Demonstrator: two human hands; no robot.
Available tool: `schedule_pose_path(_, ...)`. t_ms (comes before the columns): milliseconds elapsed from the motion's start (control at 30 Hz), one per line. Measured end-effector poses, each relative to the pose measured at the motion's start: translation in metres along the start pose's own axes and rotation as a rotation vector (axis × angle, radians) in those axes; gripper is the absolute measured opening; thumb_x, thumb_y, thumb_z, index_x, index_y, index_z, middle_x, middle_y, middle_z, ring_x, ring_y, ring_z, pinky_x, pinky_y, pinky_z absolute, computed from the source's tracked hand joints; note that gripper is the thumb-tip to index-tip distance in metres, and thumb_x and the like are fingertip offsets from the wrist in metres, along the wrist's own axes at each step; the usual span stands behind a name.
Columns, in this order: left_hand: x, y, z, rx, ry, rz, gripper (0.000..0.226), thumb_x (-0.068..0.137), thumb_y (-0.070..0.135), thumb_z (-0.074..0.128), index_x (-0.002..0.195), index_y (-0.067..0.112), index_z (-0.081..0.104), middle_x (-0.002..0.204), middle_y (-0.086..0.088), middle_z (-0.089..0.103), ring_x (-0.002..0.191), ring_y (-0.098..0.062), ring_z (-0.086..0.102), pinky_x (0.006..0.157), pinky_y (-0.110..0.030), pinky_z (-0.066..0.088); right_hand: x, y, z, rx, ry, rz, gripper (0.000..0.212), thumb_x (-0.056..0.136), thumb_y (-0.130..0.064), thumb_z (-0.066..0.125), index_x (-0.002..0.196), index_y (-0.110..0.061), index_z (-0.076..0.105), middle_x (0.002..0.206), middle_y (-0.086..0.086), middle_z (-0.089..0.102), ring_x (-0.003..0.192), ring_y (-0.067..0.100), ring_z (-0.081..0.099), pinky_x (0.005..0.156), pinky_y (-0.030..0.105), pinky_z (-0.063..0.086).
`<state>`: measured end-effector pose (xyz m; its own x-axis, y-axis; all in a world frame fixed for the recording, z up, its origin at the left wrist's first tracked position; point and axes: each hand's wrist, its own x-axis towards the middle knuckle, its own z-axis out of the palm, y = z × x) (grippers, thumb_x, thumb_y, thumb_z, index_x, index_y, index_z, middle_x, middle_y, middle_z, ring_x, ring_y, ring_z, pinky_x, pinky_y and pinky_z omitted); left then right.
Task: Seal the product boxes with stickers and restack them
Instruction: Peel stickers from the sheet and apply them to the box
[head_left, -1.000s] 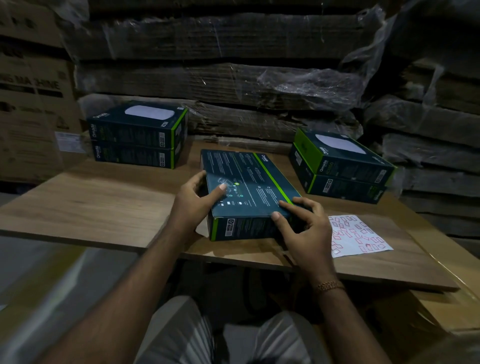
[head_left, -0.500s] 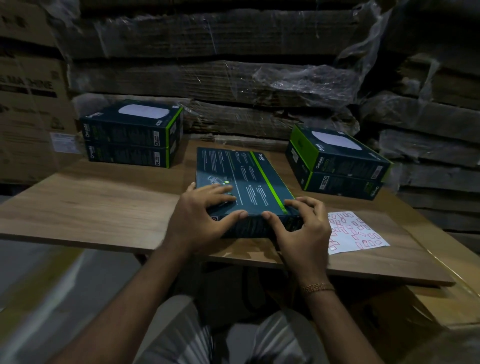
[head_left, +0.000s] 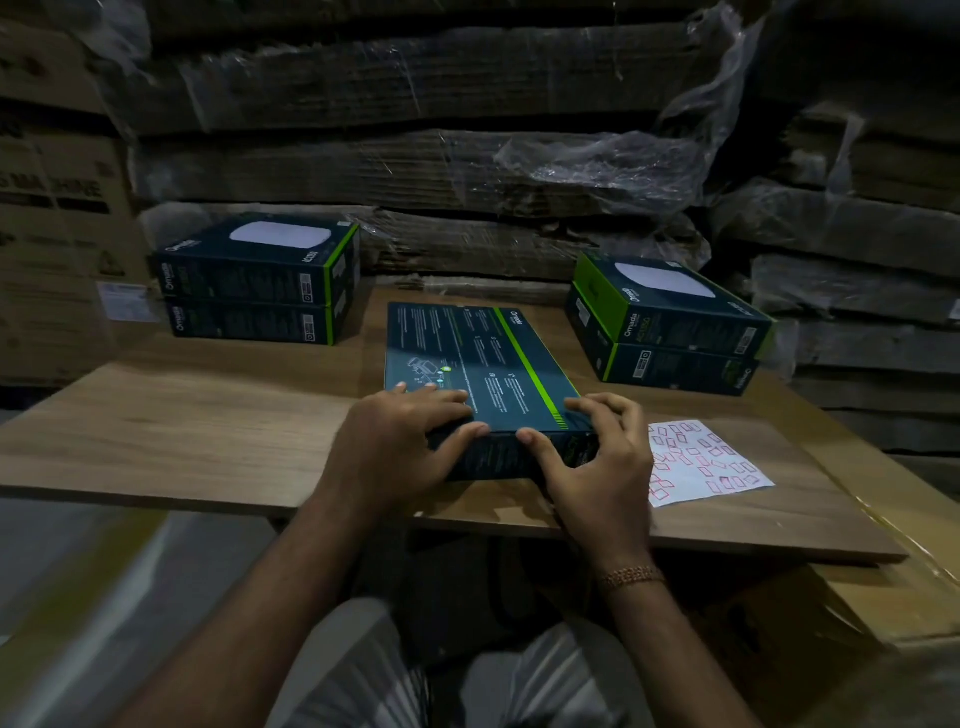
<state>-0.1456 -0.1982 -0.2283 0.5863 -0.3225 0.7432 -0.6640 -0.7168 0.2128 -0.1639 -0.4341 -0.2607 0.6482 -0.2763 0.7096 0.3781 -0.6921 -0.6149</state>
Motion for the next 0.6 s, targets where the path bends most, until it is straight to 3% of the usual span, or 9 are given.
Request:
schedule_pose_path(133, -0.003, 0.001, 0.003, 0.036, 0.008, -0.027, 0.05, 0.093, 0.064, 0.065, 0.114, 0.023, 0.084, 0.12, 0.004, 0.08, 0.114, -0.016, 0.075, 0.105, -0.045, 0.057, 0.0, 0.0, 0.0, 0.01, -0.009, -0.006, 0.059, 0.076, -0.054, 0.09, 0.118, -0.016, 0.075, 0.128, 0.0, 0.055, 0.117, 0.003, 0.054, 0.099, 0.001, 0.037)
schedule_pose_path(267, -0.004, -0.007, 0.012, -0.001, 0.07, -0.082, 0.043, 0.095, 0.057, 0.068, 0.117, 0.023, 0.081, 0.12, 0.006, 0.079, 0.111, -0.013, 0.072, 0.106, -0.046, 0.053, 0.0, 0.001, 0.0, 0.007, -0.053, -0.021, 0.06, 0.075, -0.045, 0.094, 0.123, -0.017, 0.072, 0.136, 0.0, 0.053, 0.124, 0.005, 0.053, 0.104, 0.004, 0.037)
schedule_pose_path(333, -0.003, -0.014, 0.017, 0.006, 0.092, -0.132, 0.038, 0.095, 0.056, 0.071, 0.117, 0.026, 0.079, 0.12, 0.009, 0.078, 0.115, -0.011, 0.068, 0.112, -0.05, 0.044, -0.001, 0.0, 0.0, -0.006, -0.088, -0.018, 0.06, 0.08, -0.047, 0.09, 0.128, -0.018, 0.068, 0.143, -0.002, 0.051, 0.129, 0.004, 0.051, 0.106, 0.009, 0.04)
schedule_pose_path(433, -0.001, -0.019, 0.022, 0.047, 0.076, -0.191, 0.035, 0.097, 0.055, 0.072, 0.12, 0.03, 0.077, 0.123, 0.011, 0.076, 0.123, -0.012, 0.063, 0.114, -0.046, 0.032, -0.003, -0.001, 0.0, -0.042, -0.064, -0.004, 0.051, 0.092, -0.045, 0.079, 0.133, -0.017, 0.066, 0.147, -0.004, 0.051, 0.132, 0.001, 0.047, 0.106, 0.011, 0.04)
schedule_pose_path(467, 0.0, -0.019, 0.023, 0.058, 0.068, -0.195, 0.036, 0.098, 0.057, 0.07, 0.122, 0.031, 0.076, 0.124, 0.01, 0.075, 0.124, -0.013, 0.062, 0.112, -0.044, 0.031, -0.004, 0.0, 0.001, -0.056, -0.014, -0.01, 0.046, 0.095, -0.041, 0.076, 0.131, -0.015, 0.066, 0.144, -0.002, 0.053, 0.13, 0.003, 0.049, 0.107, 0.015, 0.044)
schedule_pose_path(533, 0.001, -0.019, 0.025, 0.075, 0.064, -0.196, 0.039, 0.098, 0.059, 0.065, 0.124, 0.031, 0.075, 0.125, 0.01, 0.075, 0.125, -0.015, 0.061, 0.11, -0.044, 0.033, -0.004, 0.003, 0.003, -0.101, 0.109, 0.006, 0.033, 0.097, -0.031, 0.074, 0.124, -0.012, 0.069, 0.133, 0.003, 0.058, 0.125, 0.015, 0.055, 0.107, 0.035, 0.051)
schedule_pose_path(600, 0.002, -0.018, 0.025, 0.097, 0.061, -0.213, 0.038, 0.1, 0.057, 0.065, 0.126, 0.031, 0.074, 0.128, 0.008, 0.074, 0.128, -0.016, 0.059, 0.11, -0.046, 0.034, -0.003, 0.007, 0.005, -0.26, 0.176, 0.135, 0.031, 0.095, -0.03, 0.072, 0.121, -0.013, 0.069, 0.128, 0.008, 0.06, 0.124, 0.027, 0.052, 0.104, 0.05, 0.049)
